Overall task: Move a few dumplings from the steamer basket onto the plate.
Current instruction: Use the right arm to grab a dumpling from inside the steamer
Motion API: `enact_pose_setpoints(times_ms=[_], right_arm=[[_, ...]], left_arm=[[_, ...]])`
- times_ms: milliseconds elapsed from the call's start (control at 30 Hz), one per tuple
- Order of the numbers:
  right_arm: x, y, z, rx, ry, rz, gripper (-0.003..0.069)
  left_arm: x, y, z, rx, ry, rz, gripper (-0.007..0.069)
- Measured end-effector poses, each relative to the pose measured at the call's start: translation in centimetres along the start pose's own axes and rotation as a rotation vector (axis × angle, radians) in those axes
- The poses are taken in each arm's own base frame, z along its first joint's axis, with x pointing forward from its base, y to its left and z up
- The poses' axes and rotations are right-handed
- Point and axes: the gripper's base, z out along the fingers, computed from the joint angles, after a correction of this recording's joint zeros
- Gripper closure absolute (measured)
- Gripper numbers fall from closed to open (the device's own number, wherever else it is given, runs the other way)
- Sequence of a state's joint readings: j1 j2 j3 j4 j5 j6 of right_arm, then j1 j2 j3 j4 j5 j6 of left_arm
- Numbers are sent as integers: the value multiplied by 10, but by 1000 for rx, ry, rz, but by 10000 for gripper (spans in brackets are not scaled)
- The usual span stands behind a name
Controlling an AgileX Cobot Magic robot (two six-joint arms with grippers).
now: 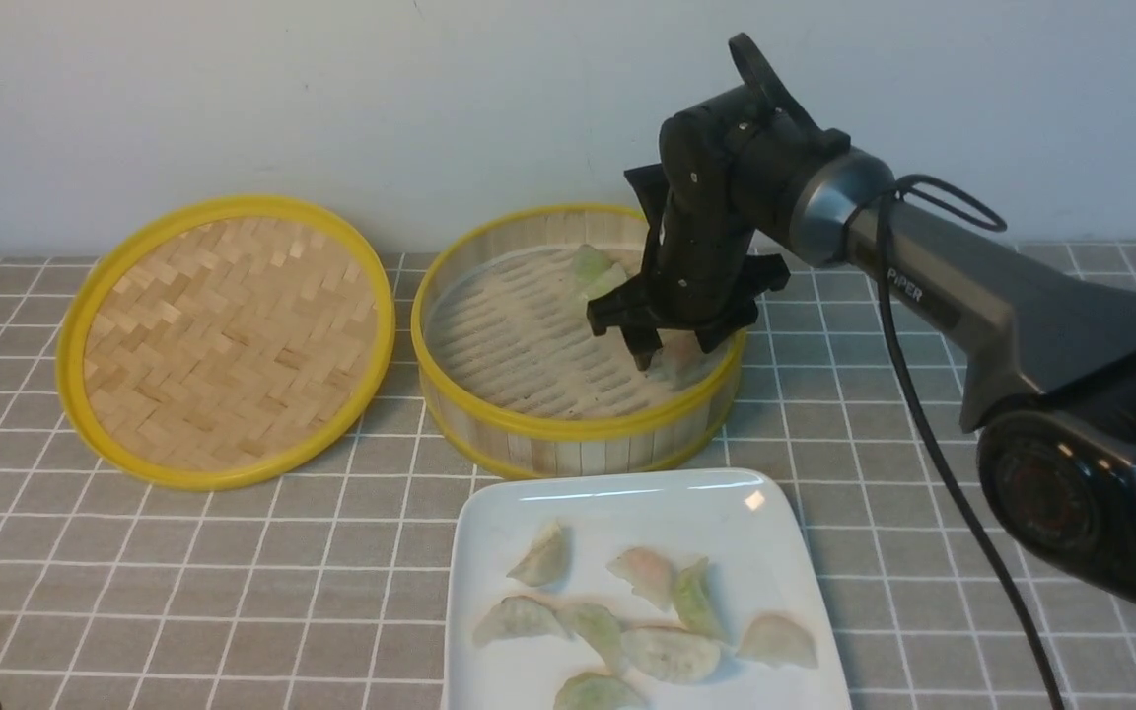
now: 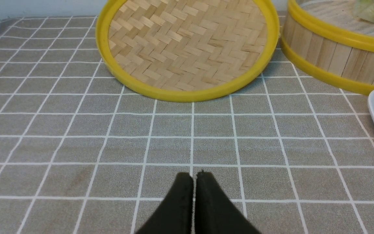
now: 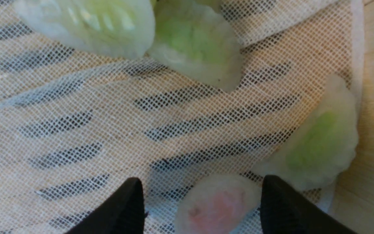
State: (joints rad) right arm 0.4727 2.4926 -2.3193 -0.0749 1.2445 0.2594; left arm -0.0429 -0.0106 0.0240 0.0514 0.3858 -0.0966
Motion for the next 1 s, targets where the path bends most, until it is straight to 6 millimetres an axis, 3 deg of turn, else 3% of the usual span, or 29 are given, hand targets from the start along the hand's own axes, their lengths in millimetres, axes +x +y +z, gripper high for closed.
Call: enact_pose_setpoints(times_ms=[133, 333, 433, 467, 567, 600, 700, 767, 900, 1000], right_arm=[[0, -1, 0, 5, -1, -17, 370], [-2, -2, -6, -15, -7, -52, 382], [-3, 0, -18, -44, -23, -53, 482], [-6, 2, -32, -76, -43, -51, 575], [-8, 6, -75, -127, -102, -68, 655], [-7, 7, -77, -129, -106, -73, 657], [0, 14, -117, -122, -154, -124, 669], [4, 18, -127, -106, -165, -146, 669], [6, 18, -124, -88, -154, -112, 667], [6, 18, -104, -57, -120, -73, 621]], left_arm=[[0, 0, 0, 0, 0, 0, 629], [0, 0, 0, 0, 0, 0, 629], [0, 0, 0, 0, 0, 0, 629], [0, 0, 0, 0, 0, 0, 629], [0, 0, 0, 0, 0, 0, 629], [0, 0, 0, 0, 0, 0, 629], [0, 0, 0, 0, 0, 0, 629], [0, 0, 0, 0, 0, 0, 629], [0, 0, 0, 0, 0, 0, 629], [0, 0, 0, 0, 0, 0, 629]])
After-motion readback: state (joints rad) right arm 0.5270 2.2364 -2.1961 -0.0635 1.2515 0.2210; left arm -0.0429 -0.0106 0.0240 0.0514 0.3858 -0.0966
